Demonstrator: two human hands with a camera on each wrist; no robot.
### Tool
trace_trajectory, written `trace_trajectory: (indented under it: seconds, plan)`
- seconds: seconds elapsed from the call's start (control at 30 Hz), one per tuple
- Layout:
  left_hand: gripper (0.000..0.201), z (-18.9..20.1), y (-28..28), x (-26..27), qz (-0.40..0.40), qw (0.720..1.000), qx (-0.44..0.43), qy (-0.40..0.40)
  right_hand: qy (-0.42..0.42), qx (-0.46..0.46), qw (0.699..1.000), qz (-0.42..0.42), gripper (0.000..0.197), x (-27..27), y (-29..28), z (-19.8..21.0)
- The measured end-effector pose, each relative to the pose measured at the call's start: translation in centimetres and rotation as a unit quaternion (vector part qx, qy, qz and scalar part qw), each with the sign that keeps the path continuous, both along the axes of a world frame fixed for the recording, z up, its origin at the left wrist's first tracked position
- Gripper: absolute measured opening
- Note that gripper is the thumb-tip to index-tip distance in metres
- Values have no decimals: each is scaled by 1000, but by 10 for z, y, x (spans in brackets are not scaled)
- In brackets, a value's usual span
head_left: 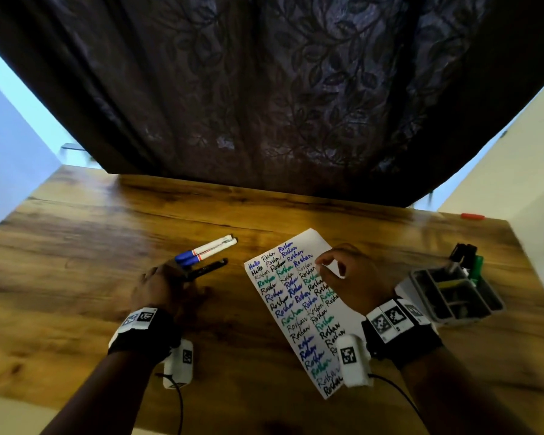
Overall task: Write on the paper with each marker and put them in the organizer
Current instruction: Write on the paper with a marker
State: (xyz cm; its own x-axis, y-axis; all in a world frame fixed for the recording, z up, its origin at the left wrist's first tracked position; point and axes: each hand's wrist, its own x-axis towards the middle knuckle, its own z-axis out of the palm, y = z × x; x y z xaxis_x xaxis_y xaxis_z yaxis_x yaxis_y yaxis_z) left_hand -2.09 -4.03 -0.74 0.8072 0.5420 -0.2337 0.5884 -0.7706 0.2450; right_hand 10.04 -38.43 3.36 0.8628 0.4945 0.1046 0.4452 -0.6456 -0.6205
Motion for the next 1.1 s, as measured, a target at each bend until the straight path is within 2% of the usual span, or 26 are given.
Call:
trace_trajectory:
  seconds: [0.17, 0.23, 0.27, 0.33, 0.37, 0.43, 0.5, 0.53, 0.6, 0.67, 0.7, 0.77, 0.87, 1.0, 1.1]
  plan:
    - [20, 6, -11, -13, -3, 997, -52, -51, 22, 26, 999, -8, 6, -3, -4, 2]
    - [19, 6, -12, -15, 56, 989, -103, -93, 31, 53, 998, -16, 7, -4, -7, -1]
    - [22, 12, -16, -16, 51, 986, -117, -111, 41, 57, 997, -15, 6, -5, -7, -2]
    - [20, 19, -32, -10, -2, 976, -151, -154, 68, 75, 995, -11, 4, -8, -7, -1]
    - [13, 24, -44, -6, -18, 966, -179, -183, 92, 96, 991, -11, 9, -11, -6, 2]
    - [4, 34, -68, 3, -85, 944, -221, -229, 154, 134, 979, -1, 31, -18, -5, 13]
    - [5, 44, -96, 11, -153, 924, -253, -244, 234, 171, 956, 30, 52, -26, -1, 23]
    - [4, 46, -109, 14, -178, 915, -276, -235, 270, 209, 939, 47, 56, -30, 1, 25]
    - [9, 49, -136, 20, -239, 893, -306, -229, 294, 296, 908, 48, 47, -38, 2, 28]
    - [12, 50, -162, 26, -292, 876, -308, -232, 261, 318, 911, 17, 28, -42, -5, 30]
    - [12, 52, -170, 28, -302, 876, -297, -231, 252, 322, 913, 7, 26, -44, -9, 31]
    - [22, 51, -182, 34, -312, 876, -288, -229, 251, 329, 910, -12, 32, -47, -20, 30]
    - [37, 48, -192, 41, -360, 858, -290, -224, 260, 342, 903, -29, 40, -49, -33, 31]
    - [27, 48, -207, 47, -381, 848, -301, -211, 272, 343, 899, -29, 45, -49, -55, 42]
    - [32, 53, -213, 46, -403, 821, -322, -246, 261, 348, 901, -7, 43, -47, -73, 48]
